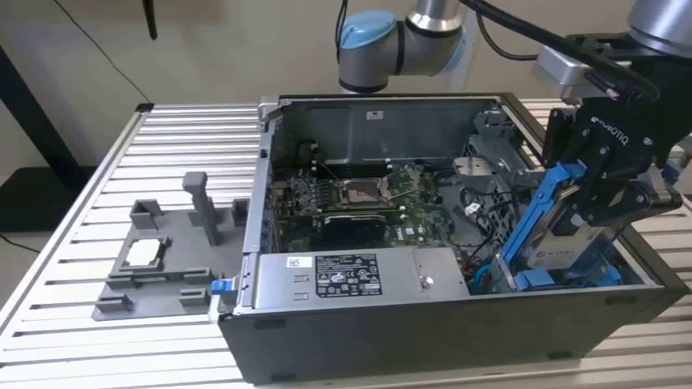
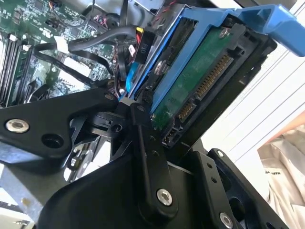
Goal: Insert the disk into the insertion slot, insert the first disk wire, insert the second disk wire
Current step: 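Insert the disk into the insertion slot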
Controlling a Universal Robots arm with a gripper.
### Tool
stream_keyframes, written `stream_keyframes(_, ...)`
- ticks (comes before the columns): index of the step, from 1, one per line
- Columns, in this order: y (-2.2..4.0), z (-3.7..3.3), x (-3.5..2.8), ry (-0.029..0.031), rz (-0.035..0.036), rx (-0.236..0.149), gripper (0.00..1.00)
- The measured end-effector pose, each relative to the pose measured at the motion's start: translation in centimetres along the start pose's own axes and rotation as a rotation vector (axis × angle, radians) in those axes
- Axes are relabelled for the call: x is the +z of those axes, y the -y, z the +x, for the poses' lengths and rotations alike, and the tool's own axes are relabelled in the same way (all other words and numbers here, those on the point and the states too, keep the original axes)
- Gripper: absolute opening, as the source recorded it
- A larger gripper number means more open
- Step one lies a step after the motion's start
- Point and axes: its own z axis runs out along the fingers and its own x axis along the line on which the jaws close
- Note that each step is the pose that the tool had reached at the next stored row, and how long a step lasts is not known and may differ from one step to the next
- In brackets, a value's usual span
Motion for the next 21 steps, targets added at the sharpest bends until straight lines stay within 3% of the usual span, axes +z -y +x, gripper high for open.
stream_keyframes(4,0.02,0.01,0.44,-0.0003,0.0000,0.000,0.34)
stream_keyframes(7,0.01,0.01,0.46,-0.0002,-0.0016,0.000,0.40)
stream_keyframes(8,0.01,0.02,0.41,-0.0002,-0.0033,0.000,0.47)
stream_keyframes(12,-0.01,-0.03,0.23,0.0008,-0.0039,0.000,0.47)
stream_keyframes(13,-0.04,-0.02,0.23,0.0155,-0.0008,-0.001,0.47)
stream_keyframes(15,-0.09,-0.03,0.23,0.0517,0.0079,-0.002,0.47)
stream_keyframes(16,-0.10,-0.03,0.21,0.0601,0.0115,-0.003,0.47)
stream_keyframes(21,-0.16,-0.03,-0.88,0.0613,0.0193,-0.003,0.47)
